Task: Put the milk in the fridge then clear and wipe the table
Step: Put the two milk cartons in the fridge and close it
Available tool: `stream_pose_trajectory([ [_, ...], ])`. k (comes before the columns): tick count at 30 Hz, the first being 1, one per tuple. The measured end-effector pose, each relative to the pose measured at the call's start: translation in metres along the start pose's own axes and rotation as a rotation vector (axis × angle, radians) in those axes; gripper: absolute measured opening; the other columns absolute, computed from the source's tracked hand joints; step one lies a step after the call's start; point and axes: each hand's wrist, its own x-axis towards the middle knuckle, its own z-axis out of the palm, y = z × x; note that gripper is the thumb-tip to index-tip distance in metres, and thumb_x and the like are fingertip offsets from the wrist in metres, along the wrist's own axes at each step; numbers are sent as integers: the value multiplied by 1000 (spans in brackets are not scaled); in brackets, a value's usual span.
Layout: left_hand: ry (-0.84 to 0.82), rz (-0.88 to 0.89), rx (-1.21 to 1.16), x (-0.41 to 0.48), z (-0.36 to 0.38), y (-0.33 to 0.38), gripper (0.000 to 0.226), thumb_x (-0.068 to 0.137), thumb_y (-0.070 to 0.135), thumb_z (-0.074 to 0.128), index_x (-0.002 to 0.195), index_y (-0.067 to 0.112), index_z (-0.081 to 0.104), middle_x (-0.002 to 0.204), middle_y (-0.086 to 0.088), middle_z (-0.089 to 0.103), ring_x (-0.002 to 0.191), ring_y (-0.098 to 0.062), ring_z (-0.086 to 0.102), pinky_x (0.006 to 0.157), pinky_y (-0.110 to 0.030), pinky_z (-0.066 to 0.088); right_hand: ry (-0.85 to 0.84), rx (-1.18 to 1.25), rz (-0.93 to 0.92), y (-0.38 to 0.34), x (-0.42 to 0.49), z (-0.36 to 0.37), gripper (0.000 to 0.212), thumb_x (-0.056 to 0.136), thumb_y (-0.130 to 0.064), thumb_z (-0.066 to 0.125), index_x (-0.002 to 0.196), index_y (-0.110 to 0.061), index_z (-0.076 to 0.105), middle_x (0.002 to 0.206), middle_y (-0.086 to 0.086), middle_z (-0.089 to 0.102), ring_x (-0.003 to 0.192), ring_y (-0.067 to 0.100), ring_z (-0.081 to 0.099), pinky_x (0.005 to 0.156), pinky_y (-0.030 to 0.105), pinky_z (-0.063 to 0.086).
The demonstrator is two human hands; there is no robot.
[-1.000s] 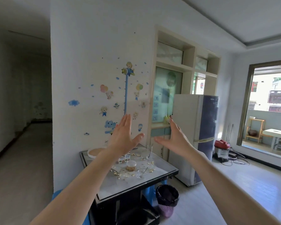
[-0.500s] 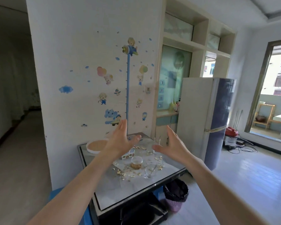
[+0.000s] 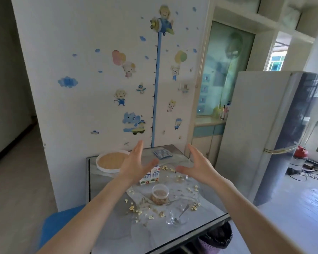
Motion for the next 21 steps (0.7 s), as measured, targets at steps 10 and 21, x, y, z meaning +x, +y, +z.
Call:
stream_pose_trajectory([
  [10, -6, -162, -40, 115, 56, -76, 83, 86, 45, 55, 148, 16, 6, 154, -8, 20, 140, -25, 24, 113, -41, 26, -121, 18, 7, 69, 144, 47, 94, 74, -37, 72, 146, -20, 14, 153, 0, 23, 139, 18, 26, 110, 32, 26],
  [21, -36, -306, -100, 224, 126, -191, 87, 83, 34, 64, 147, 13, 9, 154, -4, 19, 142, -19, 19, 111, -28, 20, -254, 0, 122, 161, 283, 130, 91, 75, -36, 72, 145, -18, 16, 152, 2, 26, 138, 19, 28, 111, 36, 29],
])
